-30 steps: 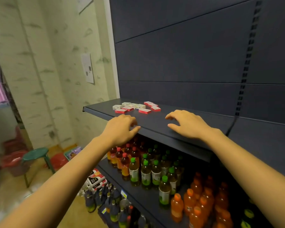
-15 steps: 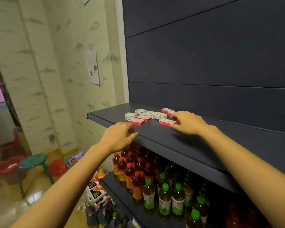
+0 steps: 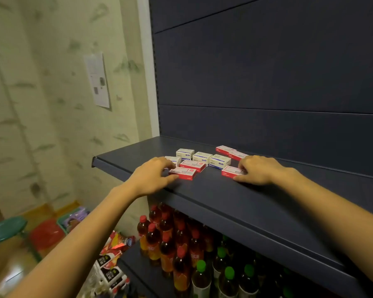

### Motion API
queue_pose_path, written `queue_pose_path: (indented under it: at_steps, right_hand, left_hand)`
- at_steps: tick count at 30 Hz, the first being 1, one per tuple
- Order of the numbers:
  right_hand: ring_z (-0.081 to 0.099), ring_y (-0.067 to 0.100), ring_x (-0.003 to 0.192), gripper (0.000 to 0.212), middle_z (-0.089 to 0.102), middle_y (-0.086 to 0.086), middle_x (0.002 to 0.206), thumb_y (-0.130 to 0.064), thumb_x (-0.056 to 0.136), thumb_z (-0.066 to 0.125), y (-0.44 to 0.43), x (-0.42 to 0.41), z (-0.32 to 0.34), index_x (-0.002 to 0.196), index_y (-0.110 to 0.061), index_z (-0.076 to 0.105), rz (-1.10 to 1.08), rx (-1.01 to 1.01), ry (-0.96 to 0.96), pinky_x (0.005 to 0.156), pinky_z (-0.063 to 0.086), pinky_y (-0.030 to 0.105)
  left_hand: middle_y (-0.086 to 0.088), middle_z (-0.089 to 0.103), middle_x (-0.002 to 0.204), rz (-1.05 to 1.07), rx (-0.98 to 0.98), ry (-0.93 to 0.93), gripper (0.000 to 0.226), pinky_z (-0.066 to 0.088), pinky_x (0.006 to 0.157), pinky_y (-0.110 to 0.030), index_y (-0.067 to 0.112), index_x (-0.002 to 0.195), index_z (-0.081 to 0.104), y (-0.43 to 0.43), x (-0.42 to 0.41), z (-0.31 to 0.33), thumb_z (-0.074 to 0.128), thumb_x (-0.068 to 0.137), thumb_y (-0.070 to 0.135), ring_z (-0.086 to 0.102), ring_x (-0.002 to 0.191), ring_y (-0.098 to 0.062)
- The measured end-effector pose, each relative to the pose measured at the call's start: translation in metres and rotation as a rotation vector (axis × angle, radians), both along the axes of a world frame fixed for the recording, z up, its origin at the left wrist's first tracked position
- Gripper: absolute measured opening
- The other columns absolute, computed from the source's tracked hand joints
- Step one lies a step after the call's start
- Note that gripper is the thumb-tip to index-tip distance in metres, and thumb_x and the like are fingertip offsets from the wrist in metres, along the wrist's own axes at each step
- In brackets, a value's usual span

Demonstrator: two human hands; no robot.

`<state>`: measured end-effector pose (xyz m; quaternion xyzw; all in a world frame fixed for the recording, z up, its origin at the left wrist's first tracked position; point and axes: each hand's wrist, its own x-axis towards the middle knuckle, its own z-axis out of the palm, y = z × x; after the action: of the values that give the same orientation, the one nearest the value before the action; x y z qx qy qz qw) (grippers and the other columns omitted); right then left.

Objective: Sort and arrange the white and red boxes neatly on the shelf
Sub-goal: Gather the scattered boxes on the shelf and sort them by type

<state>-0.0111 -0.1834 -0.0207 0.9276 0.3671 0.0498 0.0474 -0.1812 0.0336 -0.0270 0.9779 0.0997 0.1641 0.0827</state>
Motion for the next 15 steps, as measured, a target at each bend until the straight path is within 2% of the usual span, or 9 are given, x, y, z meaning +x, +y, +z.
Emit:
queue_pose_path:
  at_steps: [4,9,15]
  right_hand:
    - [0.052,0.020,0.106,0.045,0.054,0.000,0.121,-0.055,0.087,0.048,0.001,-0.001,0.000,0.114,-0.019,0.052,-0.006,0.027,-0.073,0.077,0.043,0.033]
    - [0.052,0.019,0.109,0.051,0.047,-0.001,0.127,-0.054,0.087,0.047,-0.007,-0.016,0.006,0.126,-0.022,0.043,-0.032,0.135,-0.119,0.076,0.042,0.031]
    - [0.055,0.022,0.107,0.051,0.046,-0.003,0.129,-0.052,0.087,0.048,-0.014,-0.049,0.006,0.129,-0.024,0.041,-0.133,0.217,-0.149,0.077,0.042,0.033]
  left_hand:
    - [-0.002,0.052,0.133,-0.097,-0.006,0.083,0.049,0.042,0.097,-0.034,0.018,0.128,0.049,0.023,0.022,-0.001,0.058,0.085,0.041,0.050,0.116,-0.017]
    - [-0.001,0.055,0.129,-0.256,0.025,0.156,0.049,0.043,0.098,-0.037,0.020,0.128,0.050,0.044,0.047,-0.002,0.061,0.083,0.039,0.050,0.113,-0.016]
    - [0.001,0.051,0.131,-0.449,0.072,0.187,0.047,0.033,0.101,-0.026,0.019,0.127,0.050,0.063,0.067,-0.004,0.060,0.085,0.036,0.041,0.118,-0.014]
